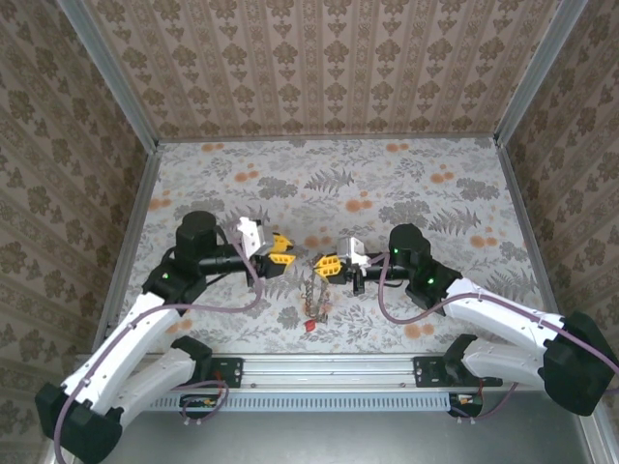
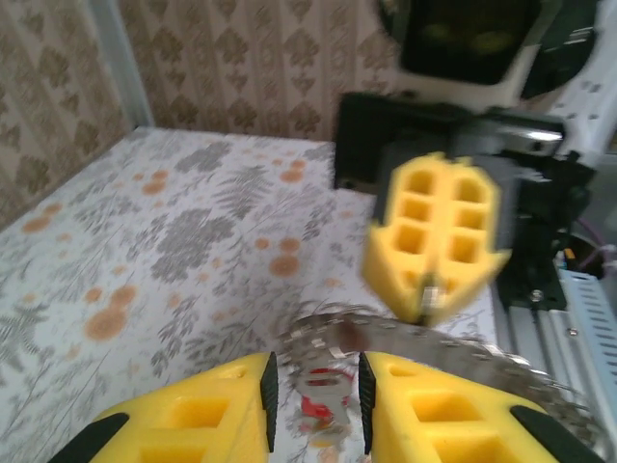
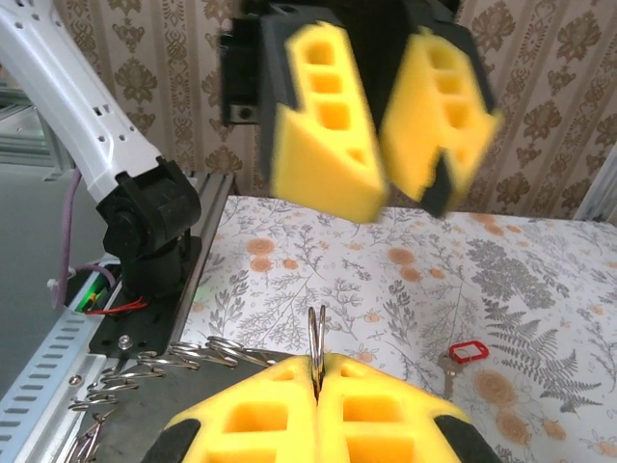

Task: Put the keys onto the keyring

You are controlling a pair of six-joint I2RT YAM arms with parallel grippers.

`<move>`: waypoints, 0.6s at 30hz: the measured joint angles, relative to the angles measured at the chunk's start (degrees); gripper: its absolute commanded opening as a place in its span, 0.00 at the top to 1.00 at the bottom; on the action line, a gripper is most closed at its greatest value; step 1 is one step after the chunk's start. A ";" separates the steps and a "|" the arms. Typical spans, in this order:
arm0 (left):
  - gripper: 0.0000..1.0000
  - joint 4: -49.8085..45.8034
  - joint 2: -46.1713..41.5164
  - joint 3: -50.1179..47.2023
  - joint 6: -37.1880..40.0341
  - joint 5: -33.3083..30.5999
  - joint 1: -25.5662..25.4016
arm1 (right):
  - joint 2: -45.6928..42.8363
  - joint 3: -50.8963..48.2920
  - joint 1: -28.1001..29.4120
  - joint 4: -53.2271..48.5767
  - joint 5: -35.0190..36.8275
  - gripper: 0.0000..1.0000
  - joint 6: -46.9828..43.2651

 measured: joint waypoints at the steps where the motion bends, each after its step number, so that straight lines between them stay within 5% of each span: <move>1: 0.68 -0.04 -0.37 -0.33 0.24 1.29 -0.04 | 0.02 -0.02 0.00 0.55 0.24 1.00 0.24; 18: 0.70 4.17 4.85 -0.61 1.16 2.86 -6.29 | 0.26 -0.02 0.13 2.29 0.52 1.00 1.66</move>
